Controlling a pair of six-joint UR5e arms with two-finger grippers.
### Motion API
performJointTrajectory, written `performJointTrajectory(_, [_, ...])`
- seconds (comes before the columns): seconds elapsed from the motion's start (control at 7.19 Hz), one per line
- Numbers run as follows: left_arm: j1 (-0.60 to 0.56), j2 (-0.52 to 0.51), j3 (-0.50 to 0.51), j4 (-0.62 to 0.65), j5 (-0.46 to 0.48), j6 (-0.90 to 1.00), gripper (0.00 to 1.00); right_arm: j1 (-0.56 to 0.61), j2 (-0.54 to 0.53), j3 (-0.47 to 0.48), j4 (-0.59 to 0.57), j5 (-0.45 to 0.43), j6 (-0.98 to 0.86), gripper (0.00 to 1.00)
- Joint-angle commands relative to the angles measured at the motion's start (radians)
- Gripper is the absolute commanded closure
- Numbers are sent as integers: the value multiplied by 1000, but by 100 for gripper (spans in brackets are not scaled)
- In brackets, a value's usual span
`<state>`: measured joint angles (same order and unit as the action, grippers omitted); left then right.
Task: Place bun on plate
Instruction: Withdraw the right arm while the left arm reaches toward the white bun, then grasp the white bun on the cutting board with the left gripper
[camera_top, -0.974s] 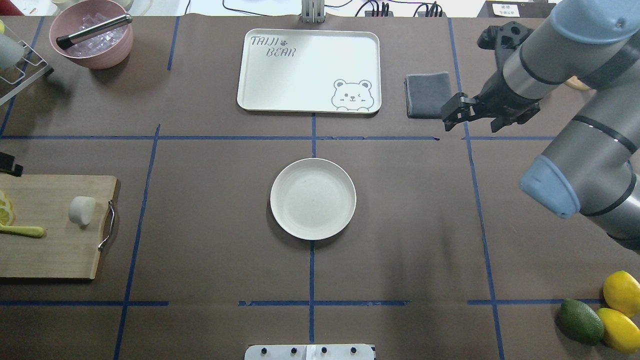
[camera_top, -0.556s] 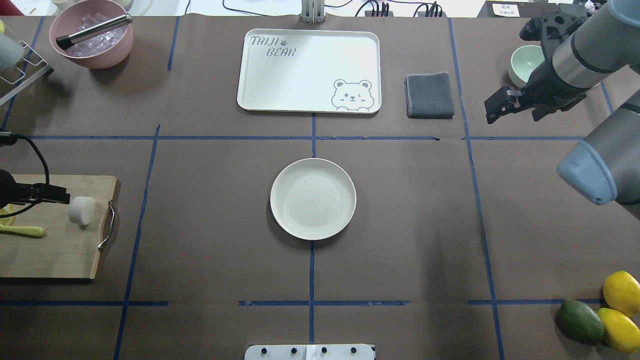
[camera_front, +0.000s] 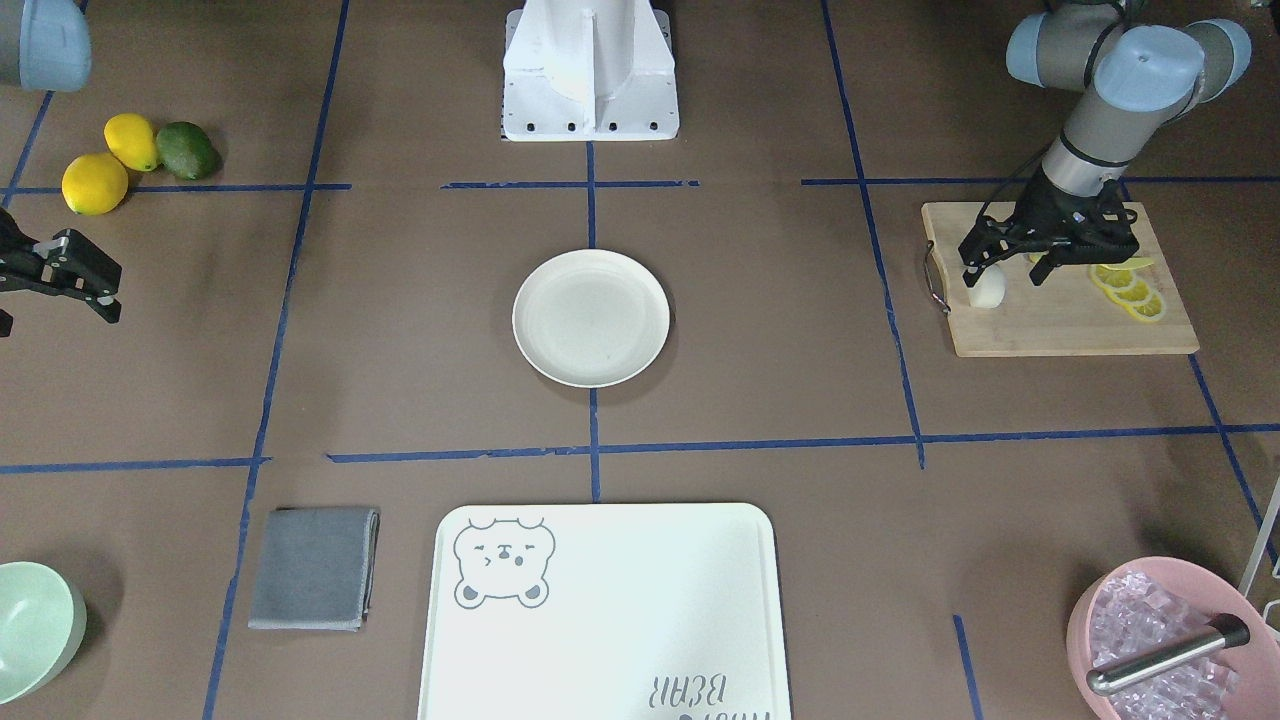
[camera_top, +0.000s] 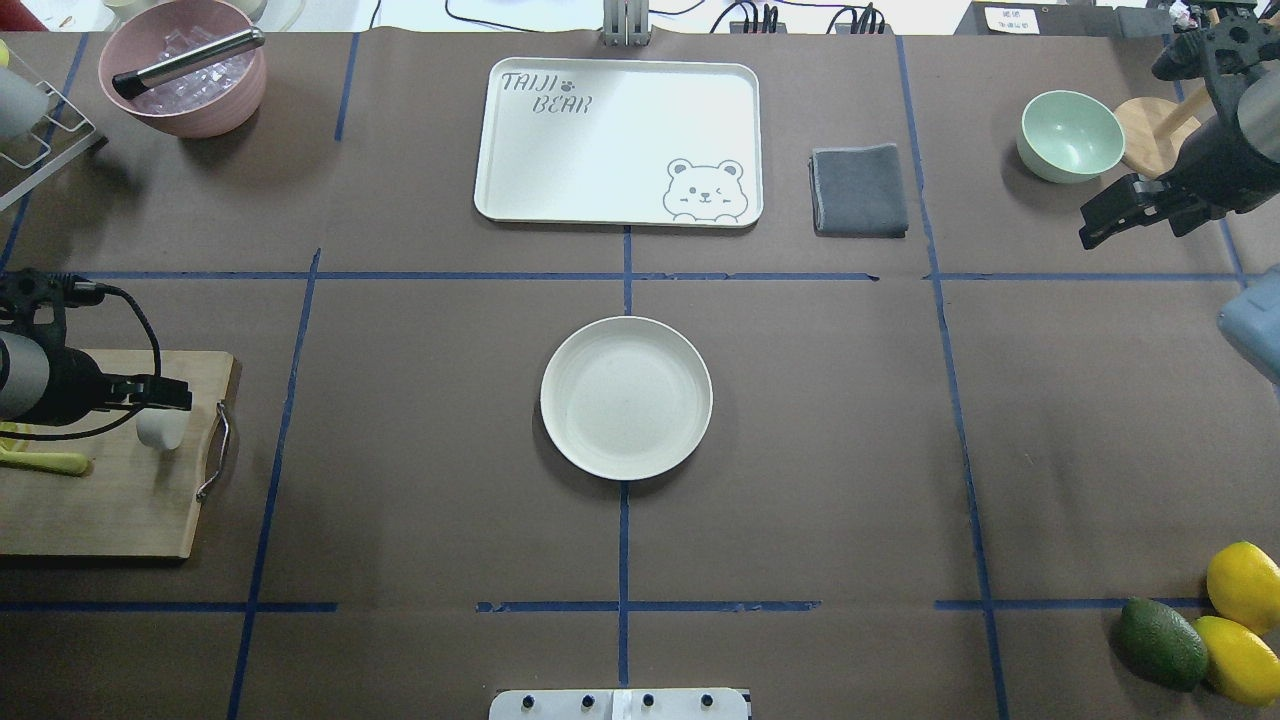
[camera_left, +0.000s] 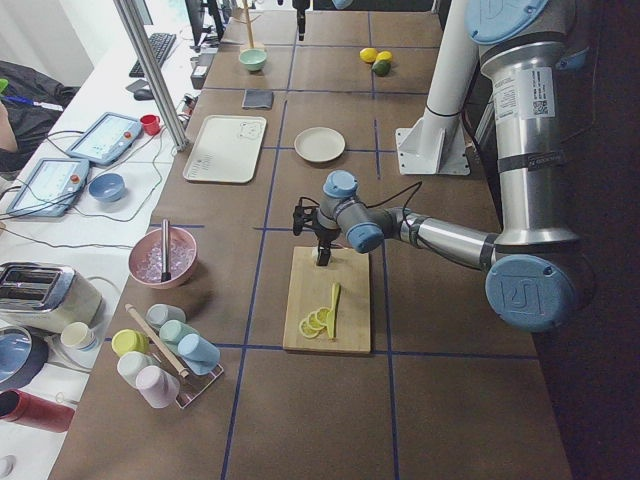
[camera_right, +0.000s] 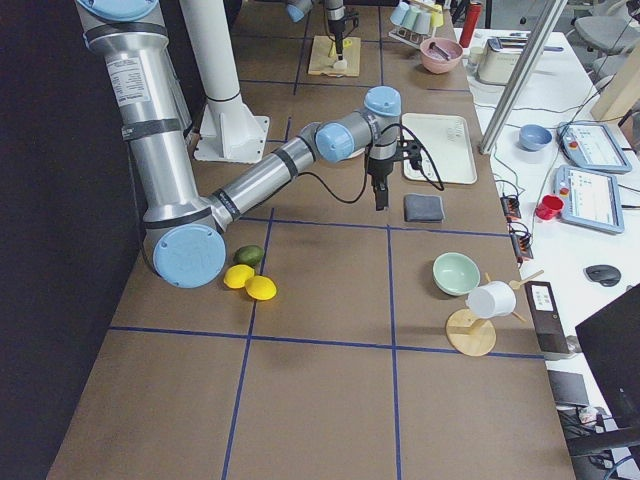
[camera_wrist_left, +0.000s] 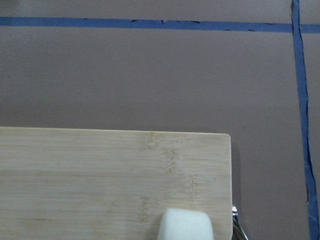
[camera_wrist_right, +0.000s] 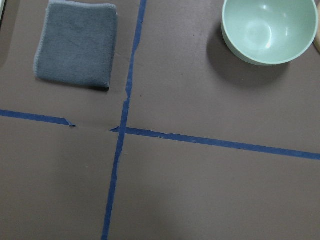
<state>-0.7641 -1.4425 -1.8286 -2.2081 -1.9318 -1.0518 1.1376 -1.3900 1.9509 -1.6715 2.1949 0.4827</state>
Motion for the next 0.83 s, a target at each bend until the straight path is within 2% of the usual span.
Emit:
performJointTrajectory(0.0, [22, -15, 25, -4, 1, -2, 7, 16, -30, 0, 4, 3, -23, 1])
performJointTrajectory(0.7, [45, -6, 22, -2, -1, -2, 9, 17, -50, 3, 4, 3, -23, 1])
